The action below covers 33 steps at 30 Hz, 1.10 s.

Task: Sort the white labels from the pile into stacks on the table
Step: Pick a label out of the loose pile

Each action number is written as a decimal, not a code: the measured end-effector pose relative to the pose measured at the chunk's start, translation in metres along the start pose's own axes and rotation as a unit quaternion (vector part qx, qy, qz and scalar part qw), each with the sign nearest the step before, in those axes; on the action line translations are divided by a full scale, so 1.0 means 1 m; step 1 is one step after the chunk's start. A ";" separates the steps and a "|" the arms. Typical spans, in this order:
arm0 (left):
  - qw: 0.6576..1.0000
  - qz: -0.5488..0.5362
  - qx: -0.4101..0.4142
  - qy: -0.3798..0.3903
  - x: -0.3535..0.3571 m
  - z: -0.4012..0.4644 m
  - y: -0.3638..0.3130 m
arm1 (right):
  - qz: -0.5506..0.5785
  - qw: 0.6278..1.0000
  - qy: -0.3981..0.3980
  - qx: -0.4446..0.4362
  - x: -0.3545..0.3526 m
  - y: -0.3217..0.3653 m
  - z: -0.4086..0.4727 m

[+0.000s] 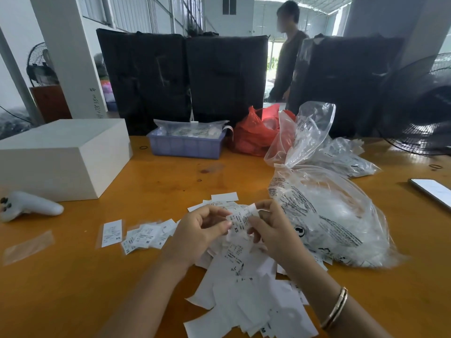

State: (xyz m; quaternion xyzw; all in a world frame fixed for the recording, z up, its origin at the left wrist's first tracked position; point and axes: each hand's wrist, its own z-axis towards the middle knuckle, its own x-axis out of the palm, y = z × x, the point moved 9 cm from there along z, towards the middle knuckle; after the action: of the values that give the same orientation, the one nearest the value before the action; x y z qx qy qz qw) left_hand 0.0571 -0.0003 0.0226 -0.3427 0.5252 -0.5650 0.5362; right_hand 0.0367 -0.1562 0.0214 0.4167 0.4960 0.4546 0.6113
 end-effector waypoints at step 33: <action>0.994 -0.029 -0.033 -0.098 -0.006 -0.003 0.008 | 0.013 1.000 -0.006 0.018 0.011 -0.004 -0.008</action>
State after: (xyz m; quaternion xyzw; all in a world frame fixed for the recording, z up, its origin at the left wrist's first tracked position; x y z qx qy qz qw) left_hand 0.0574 0.0072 0.0150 -0.4290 0.4782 -0.5260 0.5574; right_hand 0.0300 -0.1455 0.0138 0.4365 0.4947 0.4508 0.6013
